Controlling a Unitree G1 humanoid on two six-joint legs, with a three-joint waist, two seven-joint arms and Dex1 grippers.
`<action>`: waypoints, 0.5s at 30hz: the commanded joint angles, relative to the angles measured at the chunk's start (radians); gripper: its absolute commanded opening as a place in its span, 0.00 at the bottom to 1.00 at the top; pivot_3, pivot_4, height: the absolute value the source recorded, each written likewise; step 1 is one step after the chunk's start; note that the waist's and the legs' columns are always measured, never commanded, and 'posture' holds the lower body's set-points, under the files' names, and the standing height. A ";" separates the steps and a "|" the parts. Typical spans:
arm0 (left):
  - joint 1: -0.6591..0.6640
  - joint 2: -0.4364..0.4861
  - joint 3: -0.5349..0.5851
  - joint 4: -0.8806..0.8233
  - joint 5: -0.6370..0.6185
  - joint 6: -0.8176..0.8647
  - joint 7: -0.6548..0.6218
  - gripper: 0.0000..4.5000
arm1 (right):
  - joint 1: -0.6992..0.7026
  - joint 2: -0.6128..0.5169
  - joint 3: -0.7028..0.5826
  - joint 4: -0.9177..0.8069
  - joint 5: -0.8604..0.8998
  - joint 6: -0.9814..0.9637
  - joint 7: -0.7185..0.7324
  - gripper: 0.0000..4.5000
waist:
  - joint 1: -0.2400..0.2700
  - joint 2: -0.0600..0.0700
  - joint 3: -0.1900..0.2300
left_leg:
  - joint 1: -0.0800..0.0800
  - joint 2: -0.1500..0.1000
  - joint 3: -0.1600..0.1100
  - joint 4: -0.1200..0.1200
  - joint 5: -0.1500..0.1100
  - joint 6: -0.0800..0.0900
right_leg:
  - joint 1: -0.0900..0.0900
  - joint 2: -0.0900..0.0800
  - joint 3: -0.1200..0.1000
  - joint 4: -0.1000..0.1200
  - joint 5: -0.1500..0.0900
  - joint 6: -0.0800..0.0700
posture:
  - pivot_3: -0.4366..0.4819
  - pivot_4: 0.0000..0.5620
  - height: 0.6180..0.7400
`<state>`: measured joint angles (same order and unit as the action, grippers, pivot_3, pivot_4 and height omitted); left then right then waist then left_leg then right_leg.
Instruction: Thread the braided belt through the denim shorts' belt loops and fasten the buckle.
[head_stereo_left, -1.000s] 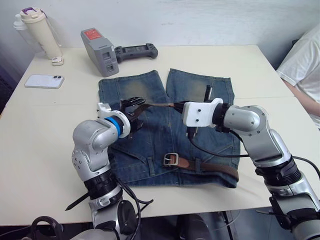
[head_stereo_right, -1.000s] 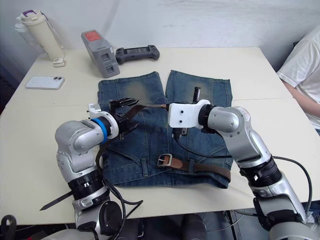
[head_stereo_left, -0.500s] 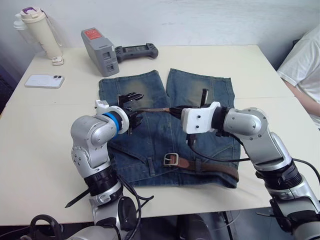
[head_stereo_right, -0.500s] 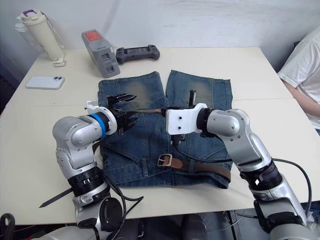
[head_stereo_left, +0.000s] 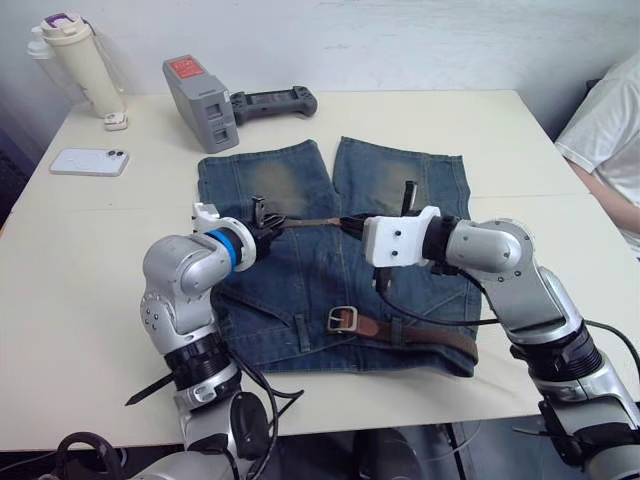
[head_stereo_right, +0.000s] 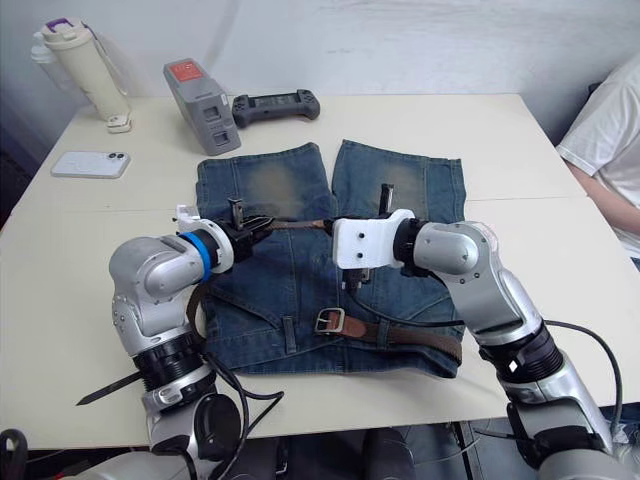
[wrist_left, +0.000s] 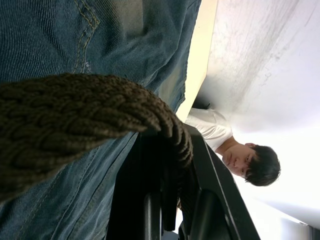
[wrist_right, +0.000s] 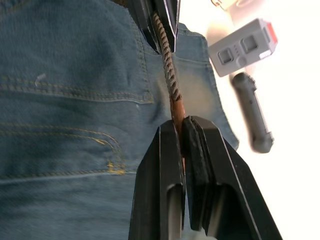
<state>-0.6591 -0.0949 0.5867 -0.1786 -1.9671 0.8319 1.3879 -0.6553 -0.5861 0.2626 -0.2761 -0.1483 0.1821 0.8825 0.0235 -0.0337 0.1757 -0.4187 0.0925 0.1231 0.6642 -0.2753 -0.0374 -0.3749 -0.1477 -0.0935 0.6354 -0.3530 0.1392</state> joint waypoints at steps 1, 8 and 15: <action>-0.003 0.030 0.011 0.000 -0.005 0.042 -0.025 0.00 | -0.006 -0.007 -0.051 -0.068 0.059 0.037 0.014 0.36 | 0.001 0.000 0.000 | 0.000 0.000 0.000 0.000 0.000 0.000 | 0.000 0.000 0.000 0.000 0.000 0.000 | 0.48 0.27 1.00; -0.026 0.160 0.038 0.015 -0.005 0.161 -0.098 0.00 | 0.003 -0.087 -0.124 -0.122 0.229 0.172 0.136 0.99 | 0.001 0.000 0.000 | -0.001 0.000 -0.001 0.000 0.000 0.000 | 0.000 0.000 -0.001 0.000 0.000 0.000 | 0.48 0.27 1.00; 0.160 0.399 -0.024 -0.031 -0.005 0.318 -0.450 0.00 | 0.048 -0.166 -0.121 -0.228 0.467 0.436 0.252 0.99 | -0.008 0.000 0.001 | -0.001 0.000 -0.001 -0.004 0.000 0.000 | -0.001 0.000 -0.001 0.001 0.000 0.000 | 0.48 0.27 1.00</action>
<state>-0.5142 0.2709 0.5671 -0.1608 -1.9625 1.1275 1.0258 -0.6036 -0.7464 0.1516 -0.4496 0.2666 0.5777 1.1266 0.0160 -0.0335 0.1762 -0.4193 0.0927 0.1221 0.6604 -0.2750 -0.0380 -0.3761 -0.1474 -0.0943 0.6358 -0.3533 0.1387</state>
